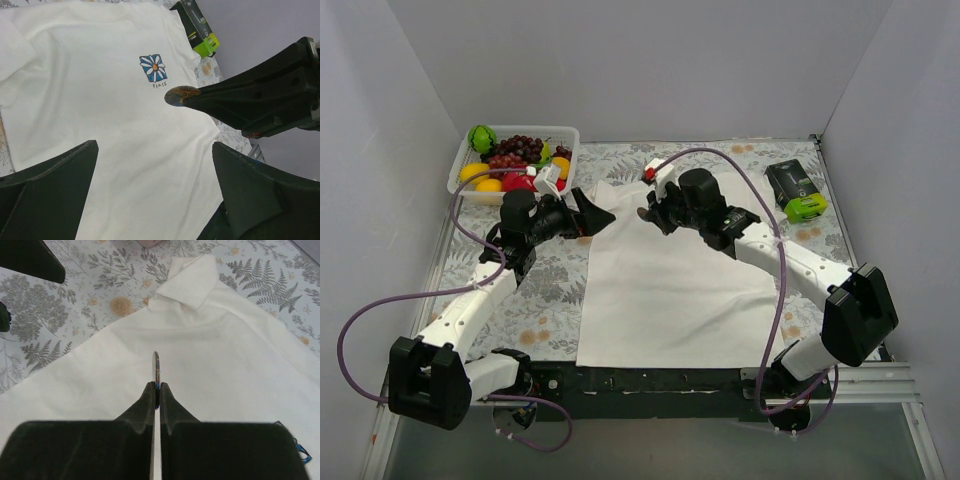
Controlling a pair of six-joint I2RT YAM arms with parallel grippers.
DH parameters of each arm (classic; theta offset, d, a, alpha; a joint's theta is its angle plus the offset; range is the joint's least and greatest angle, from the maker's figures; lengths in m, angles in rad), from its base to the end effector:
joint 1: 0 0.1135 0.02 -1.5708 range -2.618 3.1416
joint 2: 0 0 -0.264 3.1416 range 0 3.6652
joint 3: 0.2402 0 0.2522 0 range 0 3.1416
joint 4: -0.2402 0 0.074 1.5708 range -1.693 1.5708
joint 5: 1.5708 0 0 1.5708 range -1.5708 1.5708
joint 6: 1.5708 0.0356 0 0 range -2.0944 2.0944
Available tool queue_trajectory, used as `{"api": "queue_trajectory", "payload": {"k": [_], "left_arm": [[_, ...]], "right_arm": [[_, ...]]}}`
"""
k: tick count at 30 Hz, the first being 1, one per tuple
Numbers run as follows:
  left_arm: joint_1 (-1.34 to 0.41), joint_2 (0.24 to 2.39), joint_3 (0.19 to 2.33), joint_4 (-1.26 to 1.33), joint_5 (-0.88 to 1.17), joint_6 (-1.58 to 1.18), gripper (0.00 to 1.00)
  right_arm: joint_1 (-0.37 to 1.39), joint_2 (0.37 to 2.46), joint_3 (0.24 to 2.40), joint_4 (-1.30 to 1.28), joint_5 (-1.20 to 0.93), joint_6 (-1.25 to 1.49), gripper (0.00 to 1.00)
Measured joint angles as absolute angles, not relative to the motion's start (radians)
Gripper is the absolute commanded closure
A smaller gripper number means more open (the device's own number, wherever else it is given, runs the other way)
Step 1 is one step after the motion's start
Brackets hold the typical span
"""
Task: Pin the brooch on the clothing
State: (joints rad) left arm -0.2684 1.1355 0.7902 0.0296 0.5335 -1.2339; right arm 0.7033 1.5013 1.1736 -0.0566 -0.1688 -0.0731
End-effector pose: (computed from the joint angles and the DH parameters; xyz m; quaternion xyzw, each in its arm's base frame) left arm 0.2449 -0.0861 0.2939 -0.2254 0.7635 -0.5425 0.2684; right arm 0.2662 0.2335 0.3139 -0.3563 0.7469 0.2391 0.5080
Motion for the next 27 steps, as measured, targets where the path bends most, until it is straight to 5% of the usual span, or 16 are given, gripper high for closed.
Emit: {"api": "queue_trajectory", "payload": {"k": [12,27], "left_arm": [[-0.268,1.111,0.778,-0.009,0.491,-1.230,0.02],[-0.268,1.098,0.778,-0.030,0.466,-1.230,0.02]], "right_arm": [[0.855,1.395,1.023,0.056,0.284,-0.340,0.99],[1.039,1.367,0.800,0.501,0.669,-0.905,0.99]]}}
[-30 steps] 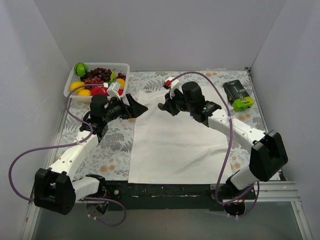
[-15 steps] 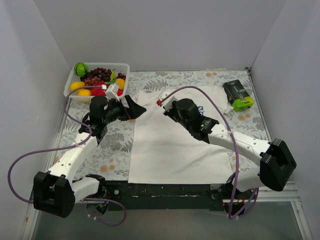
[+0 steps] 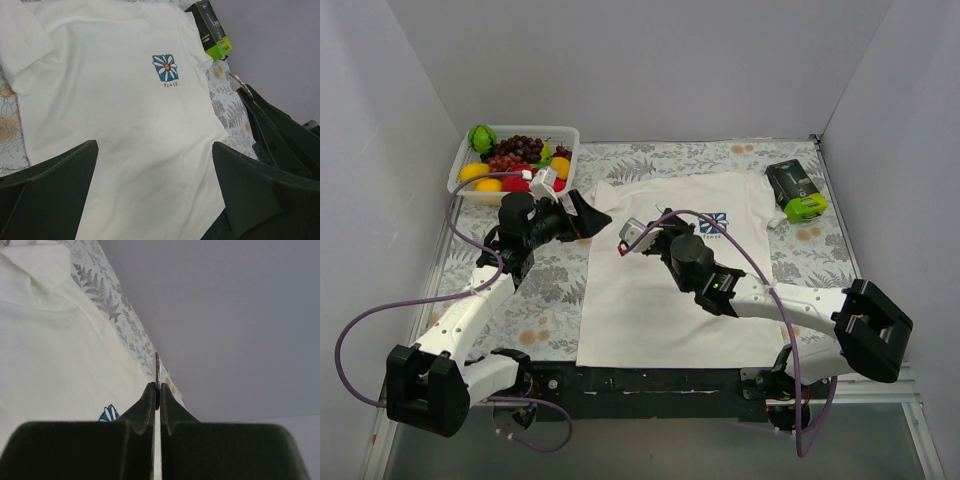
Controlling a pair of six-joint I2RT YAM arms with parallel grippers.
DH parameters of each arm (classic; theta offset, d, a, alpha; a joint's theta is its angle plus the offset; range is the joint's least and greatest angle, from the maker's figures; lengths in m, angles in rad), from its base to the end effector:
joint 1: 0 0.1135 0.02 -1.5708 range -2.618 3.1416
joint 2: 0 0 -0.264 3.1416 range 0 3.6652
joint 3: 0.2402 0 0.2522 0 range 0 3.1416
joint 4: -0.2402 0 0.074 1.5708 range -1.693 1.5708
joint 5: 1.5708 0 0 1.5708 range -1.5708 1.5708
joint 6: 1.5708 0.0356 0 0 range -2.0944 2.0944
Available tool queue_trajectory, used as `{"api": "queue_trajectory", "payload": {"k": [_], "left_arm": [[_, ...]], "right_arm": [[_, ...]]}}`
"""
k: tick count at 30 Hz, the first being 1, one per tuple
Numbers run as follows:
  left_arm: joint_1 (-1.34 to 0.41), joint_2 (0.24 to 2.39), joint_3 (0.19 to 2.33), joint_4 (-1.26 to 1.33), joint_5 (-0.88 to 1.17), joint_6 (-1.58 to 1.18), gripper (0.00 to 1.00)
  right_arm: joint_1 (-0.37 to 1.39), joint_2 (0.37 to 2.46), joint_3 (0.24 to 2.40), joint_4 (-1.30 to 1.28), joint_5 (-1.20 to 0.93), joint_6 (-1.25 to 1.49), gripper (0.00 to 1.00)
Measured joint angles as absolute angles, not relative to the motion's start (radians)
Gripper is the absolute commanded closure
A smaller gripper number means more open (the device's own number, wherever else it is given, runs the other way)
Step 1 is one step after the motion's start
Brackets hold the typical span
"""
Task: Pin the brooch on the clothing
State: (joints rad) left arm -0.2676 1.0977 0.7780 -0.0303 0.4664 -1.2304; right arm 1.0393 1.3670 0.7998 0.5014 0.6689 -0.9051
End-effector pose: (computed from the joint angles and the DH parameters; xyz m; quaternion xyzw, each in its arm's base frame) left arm 0.2373 -0.0817 0.2922 -0.2517 0.7680 -0.5184 0.2795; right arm 0.1747 0.2536 0.2843 -0.4432 0.5739 -0.1958 0.6602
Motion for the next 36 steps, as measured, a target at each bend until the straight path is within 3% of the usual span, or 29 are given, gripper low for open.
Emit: {"api": "queue_trajectory", "payload": {"k": [10,15,36], "left_arm": [[-0.268,1.099,0.778,-0.030,0.464,-1.229,0.02],[-0.268,1.120,0.789,-0.035,0.487,-1.222,0.02],[-0.268,1.192,0.860,-0.018,0.707,-1.221,0.02]], "right_arm": [[1.136,1.454,0.636,1.047,0.774,-1.405,0.99],[1.158,1.515,0.625,1.196,0.791,-1.594,0.99],[1.193,1.652,0.612,1.276,0.756,-1.959,0.99]]}}
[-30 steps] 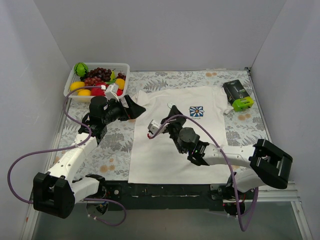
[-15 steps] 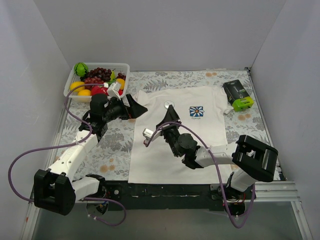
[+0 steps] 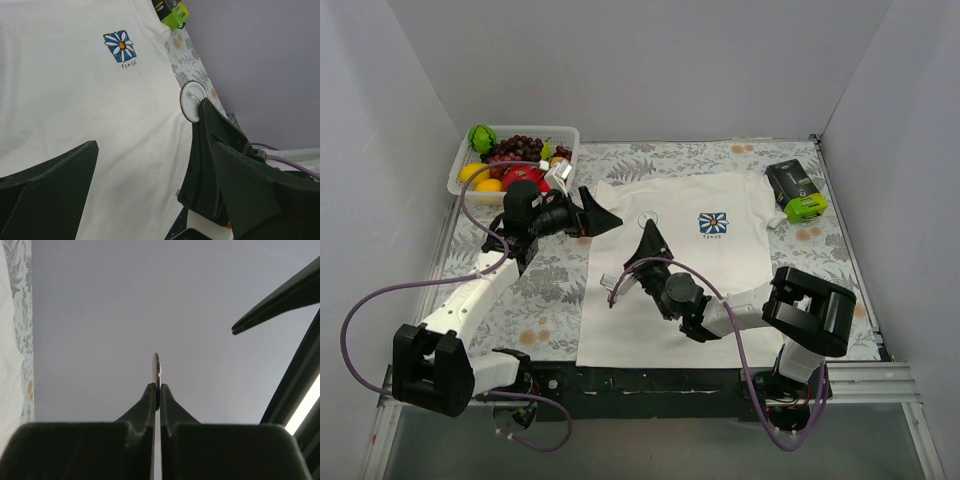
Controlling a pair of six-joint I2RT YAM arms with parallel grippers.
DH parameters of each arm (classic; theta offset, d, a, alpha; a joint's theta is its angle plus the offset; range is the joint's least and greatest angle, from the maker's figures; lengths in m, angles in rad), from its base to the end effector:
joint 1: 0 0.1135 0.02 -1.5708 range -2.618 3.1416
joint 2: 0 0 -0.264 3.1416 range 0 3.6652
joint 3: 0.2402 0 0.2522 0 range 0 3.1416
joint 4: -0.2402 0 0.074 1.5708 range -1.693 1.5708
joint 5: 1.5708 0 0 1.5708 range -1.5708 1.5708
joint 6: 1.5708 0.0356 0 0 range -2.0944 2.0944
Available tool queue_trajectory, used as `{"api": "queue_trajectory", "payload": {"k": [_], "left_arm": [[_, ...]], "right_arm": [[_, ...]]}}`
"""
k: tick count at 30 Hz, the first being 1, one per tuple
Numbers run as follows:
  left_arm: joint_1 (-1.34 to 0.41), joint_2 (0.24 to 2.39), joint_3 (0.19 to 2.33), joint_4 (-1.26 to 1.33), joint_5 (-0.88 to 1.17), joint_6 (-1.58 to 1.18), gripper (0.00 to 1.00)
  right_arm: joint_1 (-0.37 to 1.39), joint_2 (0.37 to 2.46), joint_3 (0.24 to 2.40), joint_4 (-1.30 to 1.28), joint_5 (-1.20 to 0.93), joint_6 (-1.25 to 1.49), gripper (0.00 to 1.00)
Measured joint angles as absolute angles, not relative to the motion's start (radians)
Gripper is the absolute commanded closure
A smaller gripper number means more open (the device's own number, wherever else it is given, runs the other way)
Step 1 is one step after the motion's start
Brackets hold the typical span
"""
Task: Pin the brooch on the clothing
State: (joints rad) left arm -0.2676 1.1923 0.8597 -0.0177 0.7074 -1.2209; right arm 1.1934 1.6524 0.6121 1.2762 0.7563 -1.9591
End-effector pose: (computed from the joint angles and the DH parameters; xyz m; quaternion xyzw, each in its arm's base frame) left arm 0.2528 -0.0933 0.3009 -0.1763 0.7742 -0.5730 0.2032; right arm 0.1385 0.2832 0.2190 -0.5768 0.2868 -0.4847 0.5917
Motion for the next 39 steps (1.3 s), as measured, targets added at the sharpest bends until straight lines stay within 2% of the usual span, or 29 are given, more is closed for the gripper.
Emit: {"api": "queue_trajectory", "payload": {"k": [15,17,29,34,39], "left_arm": [[-0.268,1.240,0.861,0.048,0.825,-1.261,0.09],[-0.268,1.241,0.861,0.057,0.832,-1.267,0.17],[-0.268,1.307,0.859,0.149,0.885,-1.337,0.36],[-0.275,1.346,0.857,0.232,0.915,-1.390,0.51],[-0.302,1.398,0.857,0.281,0.929,-1.423,0.58]], "right_arm": [[1.206,1.695,0.620,1.283,0.751,-1.994,0.99],[1.206,1.695,0.622,1.283,0.752,-1.994,0.99],[1.206,1.695,0.628,1.283,0.753,-1.995,0.99],[1.208,1.695,0.642,1.283,0.755,-1.995,0.99],[1.214,1.695,0.649,1.283,0.760,-1.995,0.99]]}}
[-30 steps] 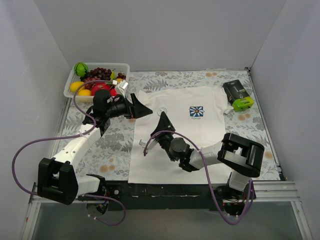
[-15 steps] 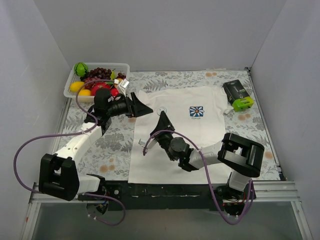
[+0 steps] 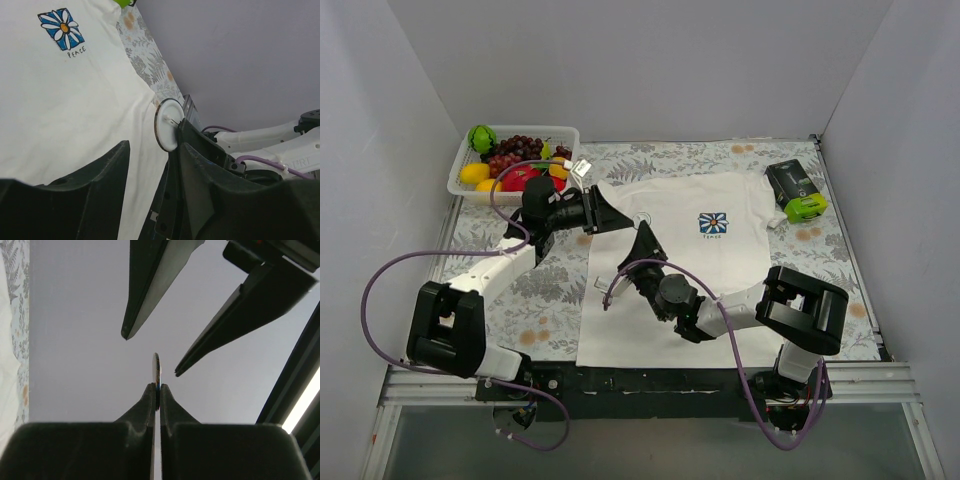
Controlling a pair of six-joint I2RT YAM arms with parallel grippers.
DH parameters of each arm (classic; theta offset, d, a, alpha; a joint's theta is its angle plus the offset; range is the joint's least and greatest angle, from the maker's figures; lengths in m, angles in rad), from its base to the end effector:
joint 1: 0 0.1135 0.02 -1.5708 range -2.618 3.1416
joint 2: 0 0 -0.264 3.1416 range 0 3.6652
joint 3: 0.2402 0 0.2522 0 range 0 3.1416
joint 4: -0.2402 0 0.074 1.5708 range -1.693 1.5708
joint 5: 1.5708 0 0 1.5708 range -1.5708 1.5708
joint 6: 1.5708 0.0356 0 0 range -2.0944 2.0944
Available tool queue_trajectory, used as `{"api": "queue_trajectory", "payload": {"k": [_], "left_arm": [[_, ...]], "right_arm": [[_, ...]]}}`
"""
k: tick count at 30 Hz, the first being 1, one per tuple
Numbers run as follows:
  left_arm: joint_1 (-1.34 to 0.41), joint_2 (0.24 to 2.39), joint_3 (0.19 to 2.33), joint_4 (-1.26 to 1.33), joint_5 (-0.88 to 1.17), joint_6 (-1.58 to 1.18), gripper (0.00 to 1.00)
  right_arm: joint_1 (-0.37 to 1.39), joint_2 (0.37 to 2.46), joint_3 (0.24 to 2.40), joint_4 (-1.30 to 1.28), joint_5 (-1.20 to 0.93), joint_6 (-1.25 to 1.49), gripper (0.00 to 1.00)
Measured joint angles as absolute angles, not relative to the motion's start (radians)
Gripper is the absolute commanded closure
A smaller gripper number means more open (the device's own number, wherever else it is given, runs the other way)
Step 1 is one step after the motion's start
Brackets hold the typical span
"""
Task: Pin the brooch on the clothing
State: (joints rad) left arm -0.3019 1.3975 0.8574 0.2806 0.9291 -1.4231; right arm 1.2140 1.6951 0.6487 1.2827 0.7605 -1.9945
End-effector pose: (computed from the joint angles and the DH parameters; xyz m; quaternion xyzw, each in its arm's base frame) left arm 0.2851 -0.1187 0.2746 -0.1454 0.7454 -0.6450 0.0849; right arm 0.1363 0.2953 0.2168 -0.5841 0.2722 -0.4899 0.5872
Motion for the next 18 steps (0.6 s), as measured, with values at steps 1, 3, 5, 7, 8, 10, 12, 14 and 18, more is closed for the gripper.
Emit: {"api": "queue_trajectory", "payload": {"k": [1,3,5,7,8,10,12,14,18], "left_arm": [[-0.309,1.407,0.857,0.287,0.930,-1.428,0.59],[-0.321,1.424,0.858,0.294,0.931,-1.433,0.65],[-0.329,1.436,0.858,0.299,0.935,-1.441,0.70],[-0.332,1.438,0.858,0.310,0.937,-1.450,0.74],[-0.334,1.438,0.858,0.318,0.938,-1.453,0.80],[-0.337,1.438,0.860,0.333,0.941,-1.465,0.82],[-0.339,1.443,0.860,0.357,0.944,-1.478,0.84],[-0.342,1.452,0.860,0.376,0.948,-1.491,0.83],[-0.346,1.465,0.865,0.395,0.951,-1.507,0.76]], "right_arm": [[1.214,1.695,0.649,1.283,0.761,-1.995,0.99],[1.216,1.695,0.650,1.283,0.762,-1.995,0.99],[1.217,1.695,0.650,1.281,0.771,-1.994,0.99],[1.217,1.696,0.650,1.277,0.778,-1.995,0.99],[1.218,1.696,0.650,1.279,0.780,-1.995,0.99],[1.219,1.696,0.650,1.280,0.783,-1.995,0.99],[1.220,1.696,0.650,1.279,0.783,-1.995,0.99],[1.221,1.696,0.650,1.280,0.787,-1.995,0.99],[1.222,1.696,0.650,1.282,0.793,-1.995,0.99]]}}
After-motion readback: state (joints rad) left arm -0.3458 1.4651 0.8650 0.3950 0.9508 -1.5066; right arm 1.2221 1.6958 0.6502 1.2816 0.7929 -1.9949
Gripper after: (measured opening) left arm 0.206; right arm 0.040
